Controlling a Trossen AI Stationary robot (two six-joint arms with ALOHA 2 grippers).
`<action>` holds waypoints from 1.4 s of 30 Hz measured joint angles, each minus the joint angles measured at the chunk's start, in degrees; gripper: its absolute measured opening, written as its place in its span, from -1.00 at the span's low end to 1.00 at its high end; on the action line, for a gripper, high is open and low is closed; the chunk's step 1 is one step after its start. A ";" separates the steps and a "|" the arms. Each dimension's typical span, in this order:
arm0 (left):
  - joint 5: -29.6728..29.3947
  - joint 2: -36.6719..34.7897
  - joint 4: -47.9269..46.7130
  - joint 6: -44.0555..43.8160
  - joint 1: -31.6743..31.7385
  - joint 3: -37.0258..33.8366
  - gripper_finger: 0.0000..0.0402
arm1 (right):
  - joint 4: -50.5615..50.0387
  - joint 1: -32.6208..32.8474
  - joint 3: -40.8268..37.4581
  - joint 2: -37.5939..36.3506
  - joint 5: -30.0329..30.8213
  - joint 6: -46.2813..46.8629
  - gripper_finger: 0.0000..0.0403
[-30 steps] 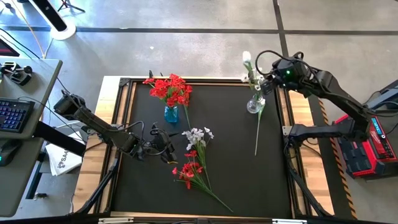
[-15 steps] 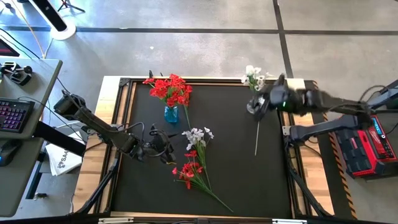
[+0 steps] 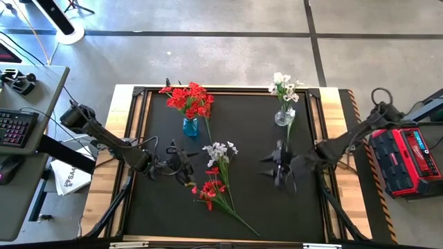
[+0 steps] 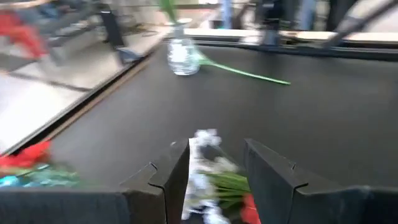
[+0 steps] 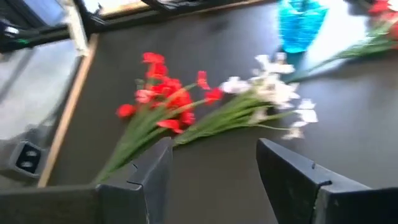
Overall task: Sort flowers into vase by color
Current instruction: Put the white flowers into the transparent vase
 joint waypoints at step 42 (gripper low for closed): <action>-0.21 -0.04 -27.44 -32.28 -7.73 2.17 -0.31 | -19.23 -14.46 42.42 56.91 -11.22 14.72 0.11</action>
